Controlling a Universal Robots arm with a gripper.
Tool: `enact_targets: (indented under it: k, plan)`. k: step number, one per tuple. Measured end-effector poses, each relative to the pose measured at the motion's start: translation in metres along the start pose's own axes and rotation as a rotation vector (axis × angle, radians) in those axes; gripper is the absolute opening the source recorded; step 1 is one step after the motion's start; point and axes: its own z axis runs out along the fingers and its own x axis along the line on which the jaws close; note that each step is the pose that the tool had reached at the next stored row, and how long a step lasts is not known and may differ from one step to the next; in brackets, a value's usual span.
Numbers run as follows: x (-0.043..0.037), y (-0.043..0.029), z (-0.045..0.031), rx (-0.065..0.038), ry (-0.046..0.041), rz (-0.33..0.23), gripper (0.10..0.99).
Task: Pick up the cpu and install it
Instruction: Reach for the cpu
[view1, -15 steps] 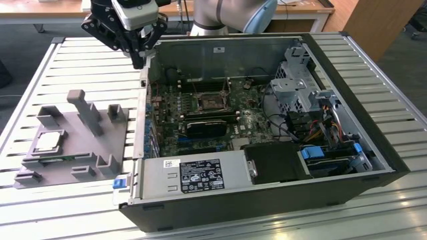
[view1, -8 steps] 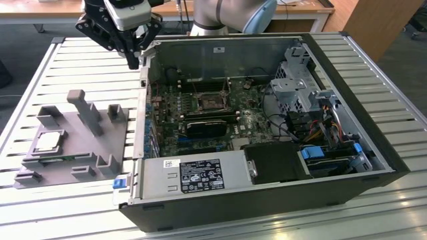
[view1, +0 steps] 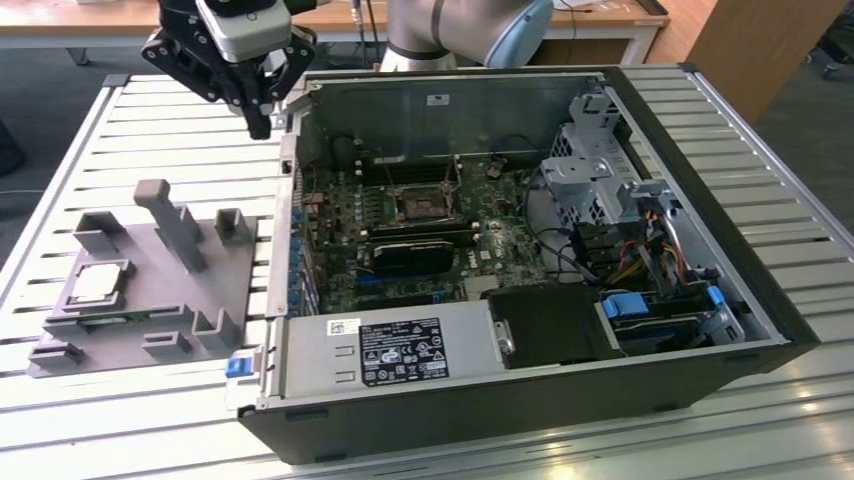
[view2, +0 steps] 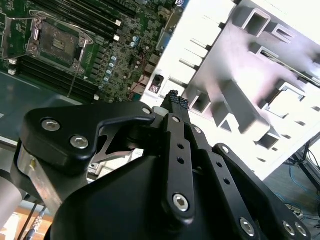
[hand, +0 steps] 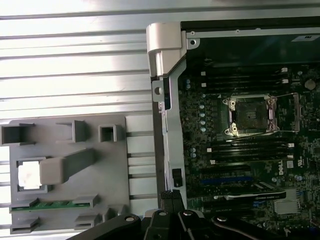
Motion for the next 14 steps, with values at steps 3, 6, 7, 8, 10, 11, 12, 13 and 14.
enact_targets:
  k: [3, 6, 7, 8, 10, 11, 12, 13, 14]
  plan:
    - [0.002, -0.0001, 0.0, 0.0, 0.0, 0.0, 0.106]
    - [0.0037, -0.0003, 0.0, 0.0, 0.0, 0.0, 0.106]
    - [0.0043, -0.0003, 0.0, 0.0, 0.0, 0.0, 0.106]
    - [0.0049, -0.0004, 0.0001, 0.0, 0.0, 0.0, 0.106]
    - [0.006, -0.0004, 0.0001, 0.0, 0.0, 0.0, 0.106]
    - [0.0066, -0.0005, 0.0001, 0.0, 0.0001, 0.0, 0.106]
    - [0.0072, -0.0005, 0.0001, 0.0, 0.0, 0.0, 0.106]
    - [0.0078, -0.0006, 0.0001, 0.0, -0.0001, 0.0, 0.106]
    - [0.0083, -0.0006, 0.0001, 0.0, 0.0, 0.0, 0.106]
